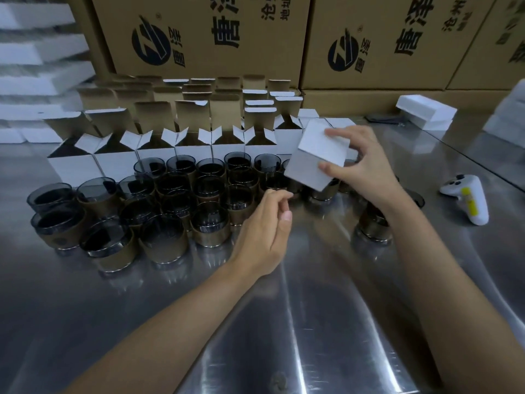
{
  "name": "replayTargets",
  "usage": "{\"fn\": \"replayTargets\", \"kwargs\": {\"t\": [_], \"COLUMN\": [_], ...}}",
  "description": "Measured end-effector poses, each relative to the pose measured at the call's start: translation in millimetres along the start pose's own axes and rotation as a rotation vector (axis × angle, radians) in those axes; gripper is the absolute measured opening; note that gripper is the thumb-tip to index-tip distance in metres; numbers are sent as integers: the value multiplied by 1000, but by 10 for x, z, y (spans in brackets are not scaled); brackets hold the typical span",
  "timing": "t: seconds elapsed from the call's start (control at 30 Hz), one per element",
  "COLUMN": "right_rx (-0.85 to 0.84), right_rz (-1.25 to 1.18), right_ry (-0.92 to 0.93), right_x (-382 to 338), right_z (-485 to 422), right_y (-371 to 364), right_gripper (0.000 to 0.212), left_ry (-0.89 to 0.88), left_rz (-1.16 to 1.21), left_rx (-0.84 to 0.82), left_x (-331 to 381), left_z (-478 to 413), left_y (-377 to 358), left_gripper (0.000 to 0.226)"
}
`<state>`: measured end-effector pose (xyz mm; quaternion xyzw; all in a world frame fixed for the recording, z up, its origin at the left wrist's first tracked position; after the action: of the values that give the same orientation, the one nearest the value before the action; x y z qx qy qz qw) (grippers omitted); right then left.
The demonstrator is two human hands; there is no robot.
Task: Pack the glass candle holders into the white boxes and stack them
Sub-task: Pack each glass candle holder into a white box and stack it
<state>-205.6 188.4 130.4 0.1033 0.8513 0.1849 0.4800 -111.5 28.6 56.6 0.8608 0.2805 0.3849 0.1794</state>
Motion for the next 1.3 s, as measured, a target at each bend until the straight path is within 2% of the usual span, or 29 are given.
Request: {"fn": "replayTargets", "kwargs": {"t": [0.07,0.13,0.23,0.4,0.6,1.03,1.23,1.3], "right_rx": [1,-30,-95,-235,-281,-375,-450,-475], "right_rz": [86,198,335,459,542,708,721,713], "right_ry": [-26,-19,17,38,17,-34,-50,-60], "right_x": [46,65,70,226,328,404,589,706], "right_z": [-209,-456,-800,-1148,-1338,-1482,-1454,-1415], "right_y": [1,-73,-246,-483,-476,-516,-770,-839], "right_gripper": [77,88,87,89,91,92,85,75], "left_ry": [33,65,72,103,108,156,169,163], "left_rz": [-22,-39,-59,-61,-92,-201,-213,-216], "left_rx": [-67,-137,-218,-238,-261,-310,-302,-300], "left_x": [-43,-86,-89,-116,-126,-180,-204,-198], "left_z": [-2,5,13,5,1,-49,-60,-62], "left_y": [-69,-137,-210,-209,-223,-282,-273,-271], "left_gripper": [38,46,53,53,42,36,36,36]}}
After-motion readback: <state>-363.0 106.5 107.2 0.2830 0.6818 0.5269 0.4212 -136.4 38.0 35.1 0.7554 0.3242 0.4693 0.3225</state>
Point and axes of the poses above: each hand's wrist, its own z-axis away from the middle knuckle, its own y-axis out of the back of the hand, x = y × z, the point moved 10 cm from there along -z, towards the middle knuckle, and after that the axes turned 5 degrees about -z, right-handed, at the moved point
